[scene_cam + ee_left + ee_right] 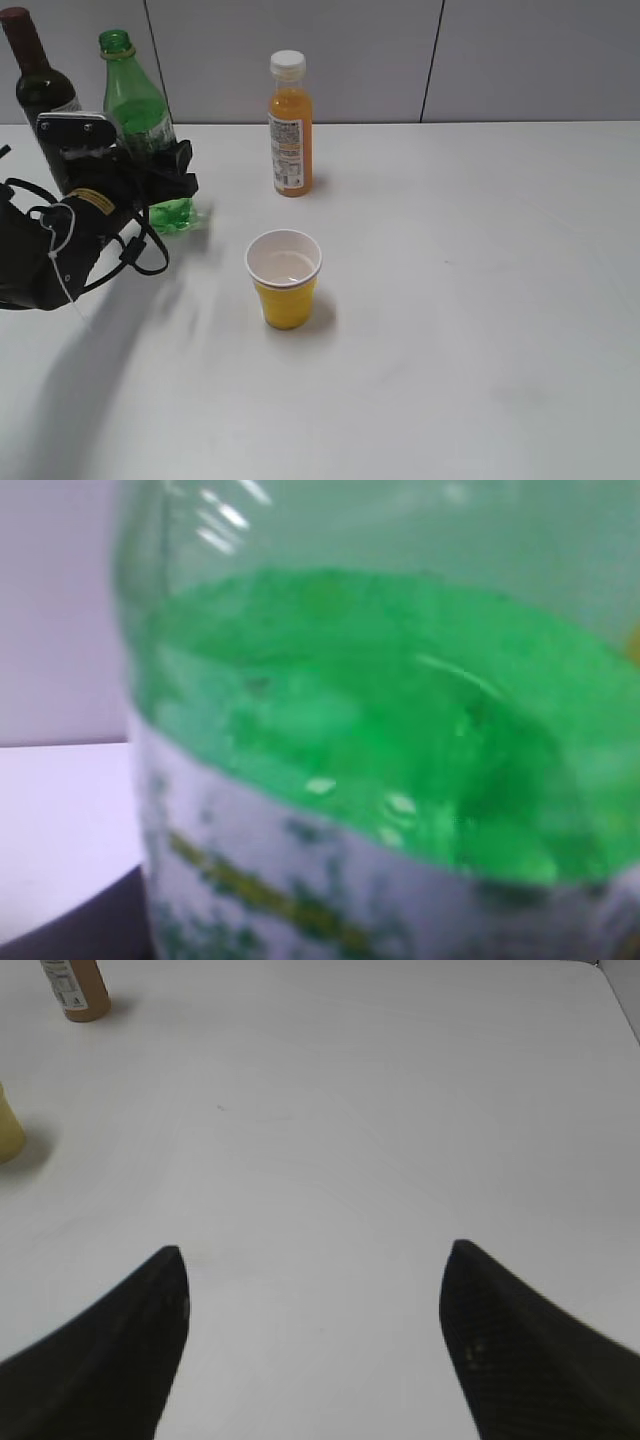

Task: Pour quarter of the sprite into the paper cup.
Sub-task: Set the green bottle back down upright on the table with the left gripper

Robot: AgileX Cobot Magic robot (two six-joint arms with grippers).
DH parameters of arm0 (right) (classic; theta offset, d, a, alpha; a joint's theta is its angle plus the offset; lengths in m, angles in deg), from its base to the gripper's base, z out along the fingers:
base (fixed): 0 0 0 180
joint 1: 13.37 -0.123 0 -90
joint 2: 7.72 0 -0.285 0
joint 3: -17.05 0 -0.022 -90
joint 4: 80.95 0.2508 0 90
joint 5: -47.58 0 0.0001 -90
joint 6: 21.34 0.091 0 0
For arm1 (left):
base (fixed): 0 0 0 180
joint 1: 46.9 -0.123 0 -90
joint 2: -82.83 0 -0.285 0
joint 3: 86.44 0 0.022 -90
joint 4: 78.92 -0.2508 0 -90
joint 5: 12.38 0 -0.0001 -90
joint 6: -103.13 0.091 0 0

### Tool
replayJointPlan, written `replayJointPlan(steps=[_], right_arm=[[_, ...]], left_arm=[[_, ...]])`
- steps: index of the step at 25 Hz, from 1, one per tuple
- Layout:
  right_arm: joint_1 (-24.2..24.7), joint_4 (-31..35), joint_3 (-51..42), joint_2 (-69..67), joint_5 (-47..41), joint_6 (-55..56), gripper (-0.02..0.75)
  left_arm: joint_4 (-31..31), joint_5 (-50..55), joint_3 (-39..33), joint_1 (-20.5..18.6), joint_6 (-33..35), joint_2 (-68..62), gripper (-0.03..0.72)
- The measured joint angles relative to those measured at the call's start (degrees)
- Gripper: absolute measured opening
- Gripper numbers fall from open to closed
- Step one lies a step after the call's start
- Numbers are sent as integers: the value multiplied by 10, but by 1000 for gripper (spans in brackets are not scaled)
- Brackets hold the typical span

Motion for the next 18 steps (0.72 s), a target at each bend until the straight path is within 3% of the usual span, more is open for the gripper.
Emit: replayJointPlan(steps=[8,18], right_arm=[[0,0,0,0,0,0,590],[0,0,0,0,0,0,590]], left_arm=[[-2,-12,5,0,0,1,641],[-2,-13,-25,0,1,35,662]])
